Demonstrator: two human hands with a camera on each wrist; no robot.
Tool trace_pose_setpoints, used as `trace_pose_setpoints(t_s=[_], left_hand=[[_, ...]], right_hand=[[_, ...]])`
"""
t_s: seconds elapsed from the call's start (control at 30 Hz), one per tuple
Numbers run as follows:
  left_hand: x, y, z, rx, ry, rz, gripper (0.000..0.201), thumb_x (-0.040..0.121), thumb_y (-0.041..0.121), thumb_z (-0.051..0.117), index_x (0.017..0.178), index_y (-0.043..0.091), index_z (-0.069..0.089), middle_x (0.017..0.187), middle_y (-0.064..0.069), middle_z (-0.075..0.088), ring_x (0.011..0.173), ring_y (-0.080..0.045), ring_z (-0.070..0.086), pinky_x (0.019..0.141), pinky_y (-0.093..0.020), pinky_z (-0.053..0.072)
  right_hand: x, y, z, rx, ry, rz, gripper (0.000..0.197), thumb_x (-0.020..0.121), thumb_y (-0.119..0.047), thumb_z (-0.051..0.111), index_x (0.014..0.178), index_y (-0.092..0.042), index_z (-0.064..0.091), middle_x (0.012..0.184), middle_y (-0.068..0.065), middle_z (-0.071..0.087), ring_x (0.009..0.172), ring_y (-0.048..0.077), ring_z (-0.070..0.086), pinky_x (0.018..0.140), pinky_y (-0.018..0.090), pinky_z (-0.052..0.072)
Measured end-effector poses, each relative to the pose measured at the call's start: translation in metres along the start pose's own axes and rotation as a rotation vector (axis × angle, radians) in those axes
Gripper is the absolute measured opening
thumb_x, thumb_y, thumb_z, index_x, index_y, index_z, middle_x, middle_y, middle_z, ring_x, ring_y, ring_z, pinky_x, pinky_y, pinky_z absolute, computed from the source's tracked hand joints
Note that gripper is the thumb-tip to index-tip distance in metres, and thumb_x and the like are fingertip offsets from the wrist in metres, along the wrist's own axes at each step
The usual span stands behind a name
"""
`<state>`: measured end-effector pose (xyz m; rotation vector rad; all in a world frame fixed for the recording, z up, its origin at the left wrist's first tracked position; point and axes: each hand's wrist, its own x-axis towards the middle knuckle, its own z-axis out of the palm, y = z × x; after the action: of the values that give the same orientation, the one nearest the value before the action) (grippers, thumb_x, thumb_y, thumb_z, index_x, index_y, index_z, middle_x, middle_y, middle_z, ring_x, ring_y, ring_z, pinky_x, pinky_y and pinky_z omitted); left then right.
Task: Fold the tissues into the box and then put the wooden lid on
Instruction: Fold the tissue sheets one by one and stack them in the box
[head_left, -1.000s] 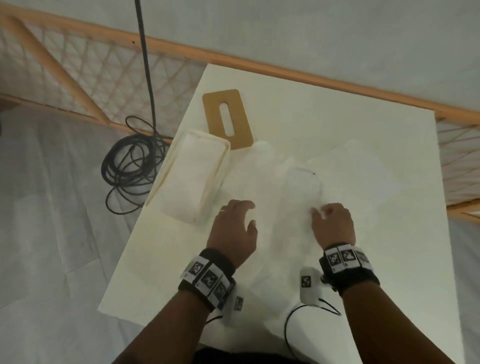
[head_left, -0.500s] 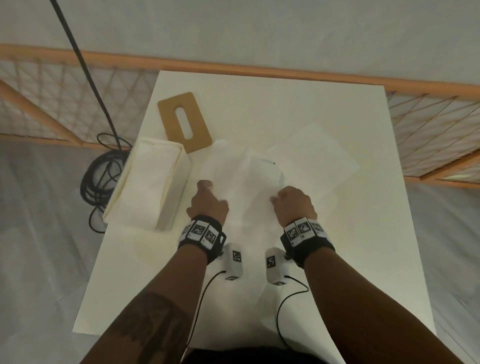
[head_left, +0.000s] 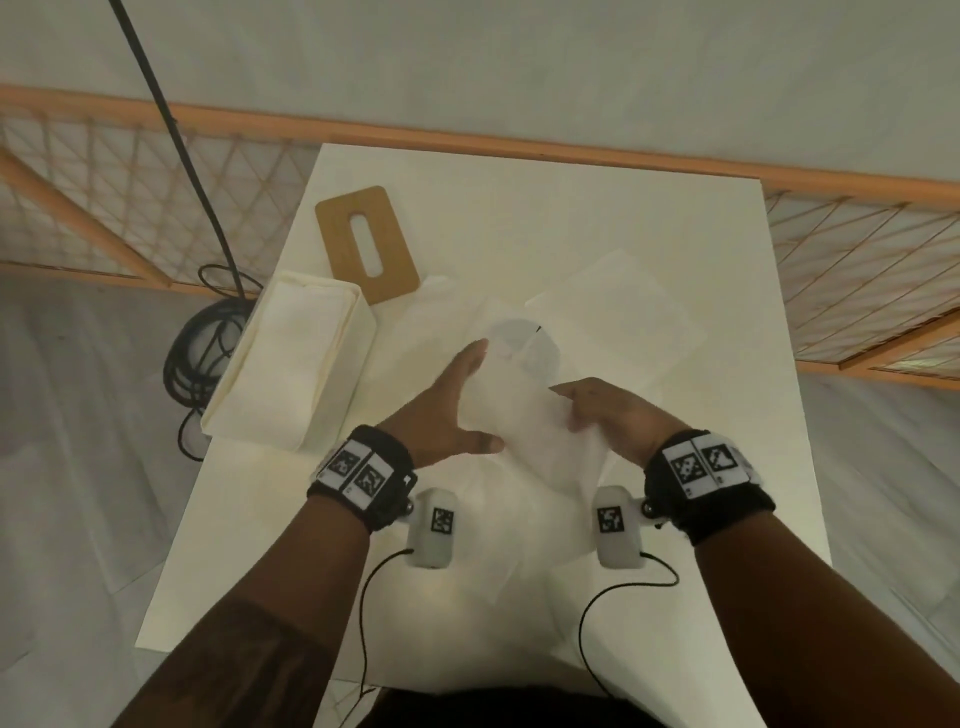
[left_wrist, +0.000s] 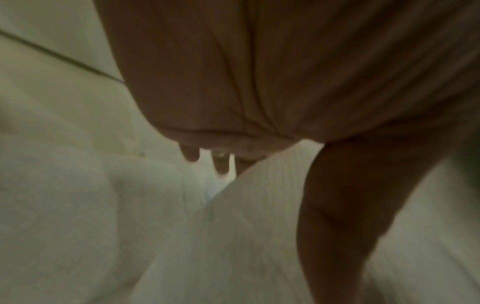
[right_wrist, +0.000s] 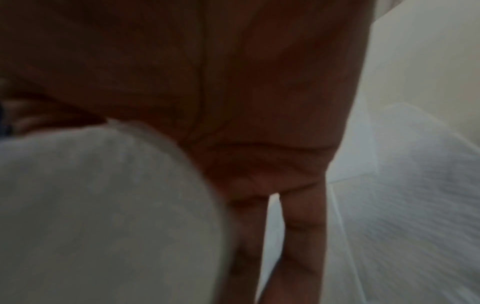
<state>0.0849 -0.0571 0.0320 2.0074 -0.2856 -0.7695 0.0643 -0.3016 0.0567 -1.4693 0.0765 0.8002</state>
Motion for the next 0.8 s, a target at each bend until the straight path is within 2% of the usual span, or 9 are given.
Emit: trace_pose_setpoints(t_s=[0.03,0.1,0.17,0.27,0.33,0.4,0.53,0.7,0.8], left_hand=[[0.004,0.001,0.001,-0.055,-0.086,-0.030,0.099,0.079,0.020,0.087,0.154,0.030,0.024,0.152,0.014,0.040,0.139,-0.005,0.036,0.108,-0.014,0.034],[0.008,-0.007,0.006,-0.174,-0.169,-0.107,0.073,0.075,0.022,0.088,0.139,0.021,0.052,0.133,0.007,0.064,0.126,-0.014,0.057,0.107,-0.029,0.047],[0.007,-0.020,0.016,-0.336,-0.107,-0.181,0.060,0.073,0.022,0.088,0.128,0.013,0.065,0.122,-0.003,0.073,0.117,-0.023,0.066,0.107,-0.048,0.049],[-0.003,-0.036,0.034,-0.597,0.036,-0.296,0.056,0.071,0.017,0.088,0.122,0.007,0.067,0.118,-0.010,0.074,0.112,-0.030,0.069,0.103,-0.056,0.051],[-0.008,-0.043,0.044,-0.661,0.088,-0.370,0.063,0.065,0.019,0.092,0.119,0.002,0.066,0.118,-0.016,0.073,0.109,-0.035,0.070,0.100,-0.058,0.052],[-0.009,-0.050,0.048,-0.618,0.143,-0.397,0.071,0.056,0.029,0.094,0.114,-0.001,0.067,0.113,-0.017,0.075,0.105,-0.038,0.071,0.096,-0.061,0.054],[-0.007,-0.065,0.044,-0.386,0.084,-0.342,0.071,0.058,0.050,0.089,0.112,0.008,0.072,0.107,-0.012,0.077,0.103,-0.036,0.072,0.094,-0.061,0.055],[-0.006,-0.051,0.030,-0.094,0.007,-0.273,0.021,0.092,0.022,0.074,0.111,0.014,0.072,0.108,-0.007,0.076,0.102,-0.028,0.072,0.093,-0.042,0.056],[-0.006,-0.056,0.024,-0.114,-0.005,-0.267,0.024,0.094,0.012,0.069,0.118,0.014,0.072,0.112,-0.004,0.076,0.106,-0.026,0.071,0.097,-0.044,0.055]], right_hand=[[0.001,-0.001,-0.005,0.021,0.005,0.028,0.041,0.062,-0.014,0.054,0.095,-0.012,0.078,0.096,0.010,0.075,0.088,0.024,0.069,0.077,0.032,0.054],[0.002,0.004,-0.015,0.073,0.079,0.074,0.040,0.070,-0.021,0.060,0.106,-0.009,0.074,0.106,0.012,0.074,0.098,0.029,0.068,0.083,0.036,0.053],[-0.002,0.020,-0.026,0.179,0.189,0.134,0.047,0.085,-0.047,0.067,0.117,-0.013,0.071,0.118,0.011,0.072,0.110,0.033,0.065,0.093,0.043,0.051],[-0.021,0.055,-0.032,0.329,0.239,0.295,0.080,0.086,-0.085,0.041,0.129,-0.024,0.067,0.126,0.006,0.071,0.119,0.030,0.066,0.098,0.049,0.053],[-0.033,0.072,-0.023,0.340,0.267,0.321,0.073,0.084,-0.077,0.051,0.129,-0.021,0.067,0.122,0.007,0.073,0.118,0.029,0.068,0.099,0.054,0.054],[-0.036,0.085,-0.012,0.292,0.311,0.246,0.052,0.089,-0.049,0.066,0.125,-0.012,0.067,0.119,0.011,0.074,0.115,0.033,0.068,0.103,0.059,0.050],[-0.027,0.100,-0.011,0.274,0.438,0.214,0.031,0.097,-0.021,0.067,0.120,0.000,0.067,0.117,0.022,0.072,0.113,0.045,0.066,0.102,0.061,0.050],[-0.025,0.105,-0.017,0.273,0.440,0.220,0.028,0.094,-0.003,0.066,0.122,-0.001,0.064,0.119,0.024,0.070,0.096,0.034,0.072,0.082,0.043,0.062],[-0.032,0.106,-0.022,0.233,0.390,0.248,0.026,0.094,-0.006,0.065,0.119,-0.011,0.067,0.103,0.018,0.073,0.085,0.035,0.065,0.080,0.039,0.061]])
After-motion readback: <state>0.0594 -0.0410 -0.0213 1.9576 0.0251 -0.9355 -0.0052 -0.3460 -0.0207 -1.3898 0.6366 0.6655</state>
